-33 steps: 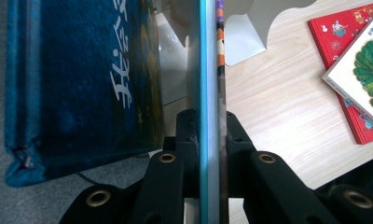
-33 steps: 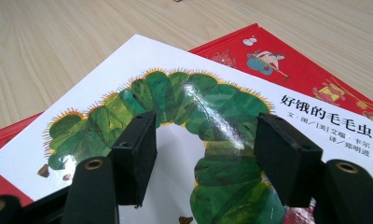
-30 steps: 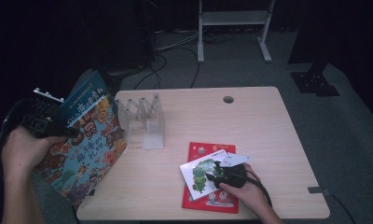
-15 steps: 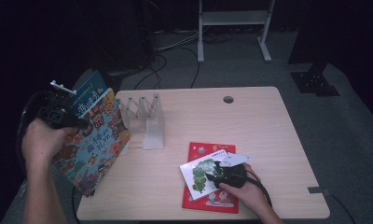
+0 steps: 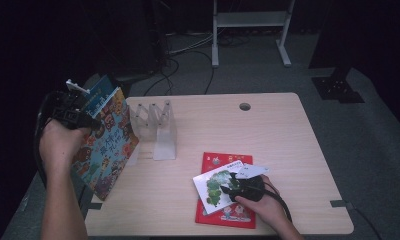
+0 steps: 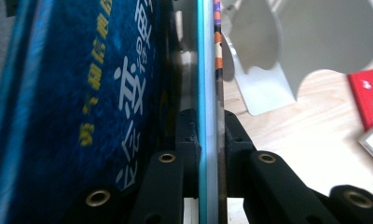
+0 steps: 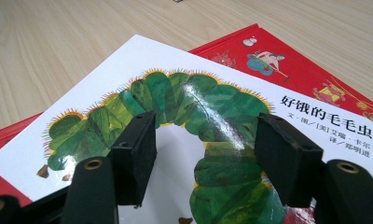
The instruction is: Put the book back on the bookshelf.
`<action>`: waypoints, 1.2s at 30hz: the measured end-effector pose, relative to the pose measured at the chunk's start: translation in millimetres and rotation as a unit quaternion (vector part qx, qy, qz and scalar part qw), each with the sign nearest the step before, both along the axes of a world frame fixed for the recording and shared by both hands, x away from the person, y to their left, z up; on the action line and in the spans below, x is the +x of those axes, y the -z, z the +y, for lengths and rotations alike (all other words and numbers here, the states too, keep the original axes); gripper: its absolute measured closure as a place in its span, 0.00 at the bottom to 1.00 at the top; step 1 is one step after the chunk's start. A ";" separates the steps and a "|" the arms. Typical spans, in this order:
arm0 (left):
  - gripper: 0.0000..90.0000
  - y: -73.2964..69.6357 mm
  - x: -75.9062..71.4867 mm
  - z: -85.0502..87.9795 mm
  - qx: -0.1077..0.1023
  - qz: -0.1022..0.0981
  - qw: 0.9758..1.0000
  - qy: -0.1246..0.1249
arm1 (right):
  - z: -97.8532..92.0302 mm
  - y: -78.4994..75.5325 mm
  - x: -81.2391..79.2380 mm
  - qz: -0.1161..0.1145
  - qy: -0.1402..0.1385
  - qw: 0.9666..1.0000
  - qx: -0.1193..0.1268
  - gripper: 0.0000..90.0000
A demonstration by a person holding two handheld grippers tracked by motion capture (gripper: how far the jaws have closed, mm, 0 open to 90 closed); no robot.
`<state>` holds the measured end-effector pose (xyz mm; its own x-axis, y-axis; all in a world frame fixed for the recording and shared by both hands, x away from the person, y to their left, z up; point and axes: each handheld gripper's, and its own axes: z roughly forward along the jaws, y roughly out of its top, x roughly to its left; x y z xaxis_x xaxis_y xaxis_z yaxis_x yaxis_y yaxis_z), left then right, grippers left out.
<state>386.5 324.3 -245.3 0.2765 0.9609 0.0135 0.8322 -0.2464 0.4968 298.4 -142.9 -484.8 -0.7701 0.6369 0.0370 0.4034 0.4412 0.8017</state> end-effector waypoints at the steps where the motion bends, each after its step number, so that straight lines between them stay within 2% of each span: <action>1: 0.89 0.2 1.7 -0.7 0.003 0.001 1.000 -0.003 | 0.1 -0.1 -0.1 0.001 0.001 1.000 0.000 0.42; 6: 0.89 0.6 10.6 -6.8 0.012 0.004 1.000 -0.011 | 0.0 0.0 0.1 0.000 0.000 1.000 0.000 0.42; 12: 0.88 -0.7 18.8 -7.9 0.008 0.008 1.000 -0.008 | 0.0 0.2 -0.1 0.000 0.000 1.000 0.001 0.42; 20: 0.87 1.1 9.9 -1.8 0.000 0.000 1.000 0.001 | 0.0 0.2 -0.3 -0.001 0.000 1.000 0.001 0.42; 29: 0.86 -7.9 7.1 -0.5 0.002 0.006 1.000 0.016 | -0.2 0.0 -0.1 0.001 0.000 1.000 0.000 0.42; 36: 0.86 -22.4 1.4 4.6 0.000 -0.010 1.000 0.018 | -0.1 0.0 -0.2 0.001 0.001 1.000 0.001 0.42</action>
<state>387.9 329.0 -222.9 0.3105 0.9504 0.0190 0.8124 -0.2757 0.5138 298.2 -143.0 -484.8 -0.7693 0.6376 0.0401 0.4055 0.4389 0.8018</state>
